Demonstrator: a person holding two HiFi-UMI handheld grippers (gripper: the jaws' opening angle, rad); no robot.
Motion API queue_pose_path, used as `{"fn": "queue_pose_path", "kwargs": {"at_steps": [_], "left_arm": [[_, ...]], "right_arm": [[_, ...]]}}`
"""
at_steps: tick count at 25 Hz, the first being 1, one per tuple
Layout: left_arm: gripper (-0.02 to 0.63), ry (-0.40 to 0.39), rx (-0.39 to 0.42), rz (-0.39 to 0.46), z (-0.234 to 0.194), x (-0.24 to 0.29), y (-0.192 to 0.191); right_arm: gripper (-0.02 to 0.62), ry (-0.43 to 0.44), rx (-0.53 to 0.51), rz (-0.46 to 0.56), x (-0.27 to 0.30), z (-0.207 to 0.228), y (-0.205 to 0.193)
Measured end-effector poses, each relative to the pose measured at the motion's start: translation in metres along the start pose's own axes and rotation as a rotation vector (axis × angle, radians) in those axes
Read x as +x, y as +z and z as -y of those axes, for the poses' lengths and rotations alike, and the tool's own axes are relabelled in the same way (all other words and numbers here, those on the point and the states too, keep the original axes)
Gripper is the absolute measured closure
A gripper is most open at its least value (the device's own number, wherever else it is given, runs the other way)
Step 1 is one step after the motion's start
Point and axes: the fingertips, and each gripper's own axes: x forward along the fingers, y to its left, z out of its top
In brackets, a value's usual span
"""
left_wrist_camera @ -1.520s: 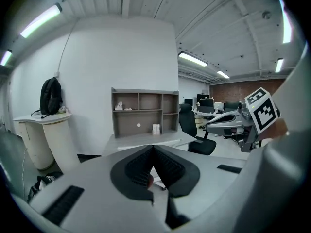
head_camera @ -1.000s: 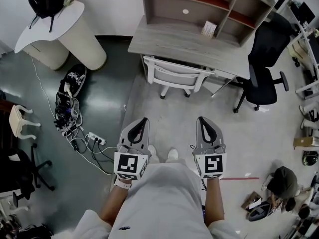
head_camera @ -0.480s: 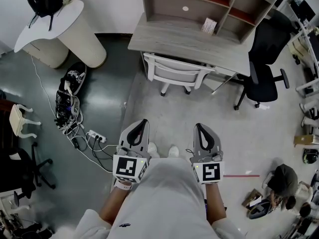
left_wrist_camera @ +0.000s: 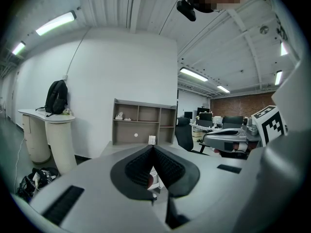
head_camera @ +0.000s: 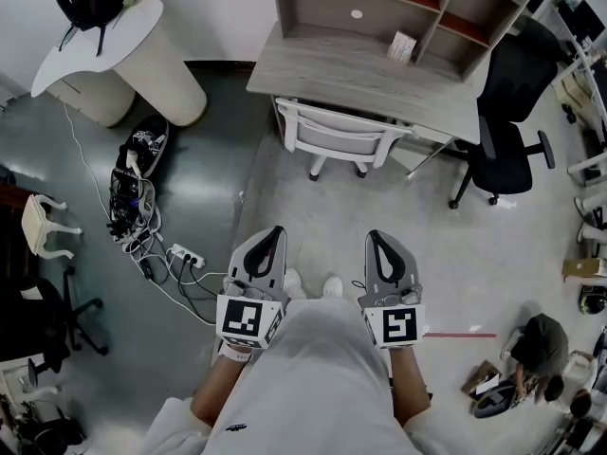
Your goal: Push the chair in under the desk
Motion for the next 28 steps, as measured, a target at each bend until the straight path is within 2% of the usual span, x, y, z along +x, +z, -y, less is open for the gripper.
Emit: {"fn": "queue_pose_path", "kwargs": {"at_steps": [11, 20, 28], "left_arm": [[0.600, -0.011, 0.002, -0.009, 0.009, -0.001, 0.000], [0.600, -0.014, 0.009, -0.011, 0.015, -0.005, -0.001], [0.600, 0.000, -0.001, -0.010, 0.017, -0.010, -0.006]], "right_arm": [[0.593, 0.021, -0.071, -0.037, -0.001, -0.005, 0.002], [0.594, 0.019, -0.014, -0.015, -0.006, -0.004, 0.005], [0.594, 0.023, -0.015, -0.016, -0.008, -0.004, 0.006]]}}
